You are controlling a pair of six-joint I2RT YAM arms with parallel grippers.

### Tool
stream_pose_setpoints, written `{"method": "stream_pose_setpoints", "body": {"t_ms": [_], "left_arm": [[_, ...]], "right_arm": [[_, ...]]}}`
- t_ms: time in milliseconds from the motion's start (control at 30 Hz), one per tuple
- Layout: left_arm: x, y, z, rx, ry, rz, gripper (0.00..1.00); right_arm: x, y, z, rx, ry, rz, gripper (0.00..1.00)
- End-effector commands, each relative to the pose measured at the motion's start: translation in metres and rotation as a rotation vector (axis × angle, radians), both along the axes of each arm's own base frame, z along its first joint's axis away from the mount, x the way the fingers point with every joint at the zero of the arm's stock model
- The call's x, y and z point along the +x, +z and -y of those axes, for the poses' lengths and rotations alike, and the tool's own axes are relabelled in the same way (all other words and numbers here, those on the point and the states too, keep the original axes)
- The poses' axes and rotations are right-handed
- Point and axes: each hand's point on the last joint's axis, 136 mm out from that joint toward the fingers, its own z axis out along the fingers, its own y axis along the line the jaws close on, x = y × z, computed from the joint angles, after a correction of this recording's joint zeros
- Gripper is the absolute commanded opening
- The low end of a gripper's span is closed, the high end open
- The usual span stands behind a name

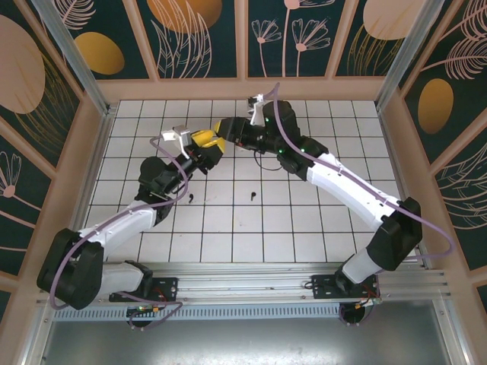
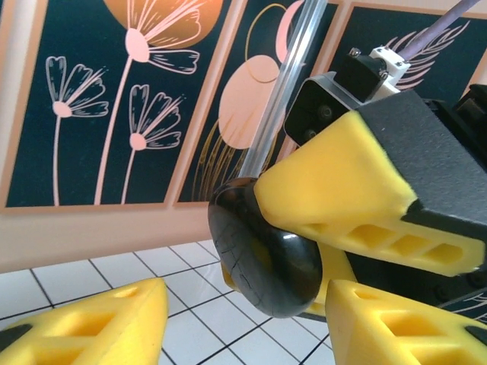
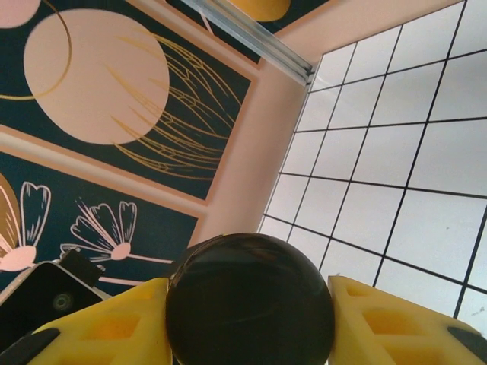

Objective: Insert the wireless bluetooth earbuds into the charging case

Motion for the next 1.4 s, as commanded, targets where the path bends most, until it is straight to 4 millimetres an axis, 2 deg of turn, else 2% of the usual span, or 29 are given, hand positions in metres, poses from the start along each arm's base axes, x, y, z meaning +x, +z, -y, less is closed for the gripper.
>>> {"method": "stream_pose_setpoints", "body": {"t_ms": [0,133,333,633,800,933,1100,1267,1367], "left_arm": [[-0.006,0.027,0.009,-0.051,-0.042,0.08,0.54],[-0.003,0.026,0.015,-0.049,-0.046,0.075,0.51],[0.007,0.028,0.015,-0.039,-0.009,0.063,0.49],[0.017,0.028,0.021,-0.022,-0.007,0.046,0.41],[0.019,0.029,0.021,-0.031,-0.008,0.047,0.24],[0.016,0.031,0.019,-0.037,-0.005,0.05,0.14],[0.009,0.031,0.016,-0.049,-0.017,0.037,0.05],[-0.004,0.036,0.012,-0.079,-0.073,0.023,0.01],[-0.012,0.041,0.01,-0.113,-0.144,0.002,0.0]], "right_arm": [[-0.002,0.028,0.008,0.078,-0.041,0.047,0.42],[-0.002,0.025,0.011,0.09,-0.054,0.035,0.42],[-0.005,0.021,0.009,0.095,-0.044,0.019,0.42],[-0.01,0.029,0.008,0.12,-0.035,0.022,0.43],[-0.011,0.027,0.006,0.122,-0.034,0.017,0.43],[-0.011,0.026,0.008,0.106,-0.037,0.032,0.53],[-0.014,0.044,0.016,0.078,-0.006,0.125,0.7],[-0.019,0.071,0.04,0.075,0.006,0.238,0.74],[-0.029,0.088,0.057,0.146,0.057,0.309,0.75]]}}
